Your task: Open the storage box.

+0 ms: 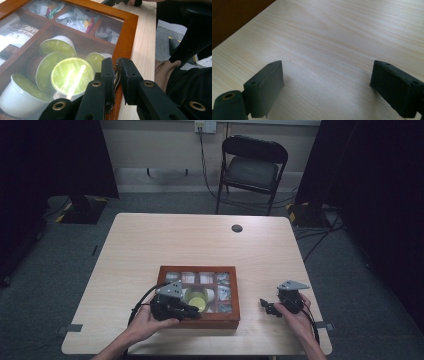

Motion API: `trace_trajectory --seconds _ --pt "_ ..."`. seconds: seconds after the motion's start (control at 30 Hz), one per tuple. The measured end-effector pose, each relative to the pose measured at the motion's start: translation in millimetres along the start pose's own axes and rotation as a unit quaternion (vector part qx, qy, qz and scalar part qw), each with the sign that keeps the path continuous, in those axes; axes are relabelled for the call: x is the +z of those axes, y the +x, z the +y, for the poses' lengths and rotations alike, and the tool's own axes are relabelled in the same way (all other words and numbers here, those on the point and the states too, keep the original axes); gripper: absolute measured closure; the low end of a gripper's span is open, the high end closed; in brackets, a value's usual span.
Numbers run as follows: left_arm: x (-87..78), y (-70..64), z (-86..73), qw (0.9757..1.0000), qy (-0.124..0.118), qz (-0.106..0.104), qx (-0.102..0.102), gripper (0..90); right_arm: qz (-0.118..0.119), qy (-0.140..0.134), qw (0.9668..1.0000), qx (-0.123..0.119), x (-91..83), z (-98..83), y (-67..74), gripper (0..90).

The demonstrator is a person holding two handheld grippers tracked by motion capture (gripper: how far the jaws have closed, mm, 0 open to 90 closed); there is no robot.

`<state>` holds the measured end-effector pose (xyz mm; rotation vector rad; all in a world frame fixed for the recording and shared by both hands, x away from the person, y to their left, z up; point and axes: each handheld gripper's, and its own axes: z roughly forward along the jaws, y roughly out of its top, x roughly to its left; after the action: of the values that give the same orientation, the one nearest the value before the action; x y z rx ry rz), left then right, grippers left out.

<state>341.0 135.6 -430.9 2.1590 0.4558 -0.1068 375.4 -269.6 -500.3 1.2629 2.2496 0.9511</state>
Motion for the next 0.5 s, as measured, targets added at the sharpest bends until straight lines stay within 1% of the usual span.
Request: trace_trajectory --seconds 0.1,0.17,0.23,0.3,0.37,0.5 --pt "-0.7 1.2 3.3 0.9999 0.010 -0.005 -0.001 81.3 0.000 0.000 1.0000 0.000 0.0 0.0 0.0 10.5" --pt "-2.0 1.9 5.8 0.9999 0.009 -0.008 -0.005 81.3 0.000 0.000 1.0000 0.000 0.0 0.0 0.0 10.5" --pt "-3.8 2.3 7.8 0.9999 0.002 -0.009 -0.014 81.3 0.000 0.000 1.0000 0.000 0.0 0.0 0.0 10.5" --pt "-5.4 1.8 9.9 0.9999 0.001 -0.007 -0.012 81.3 0.000 0.000 1.0000 0.000 0.0 0.0 0.0 10.5" --pt "-6.8 2.7 11.4 0.9999 -0.002 -0.011 -0.012 81.3 0.000 0.000 1.0000 0.000 0.0 0.0 0.0 10.5" --pt "-9.9 4.4 16.3 0.9998 0.002 -0.017 -0.009 81.4 0.000 0.000 1.0000 0.000 0.0 0.0 0.0 10.5"
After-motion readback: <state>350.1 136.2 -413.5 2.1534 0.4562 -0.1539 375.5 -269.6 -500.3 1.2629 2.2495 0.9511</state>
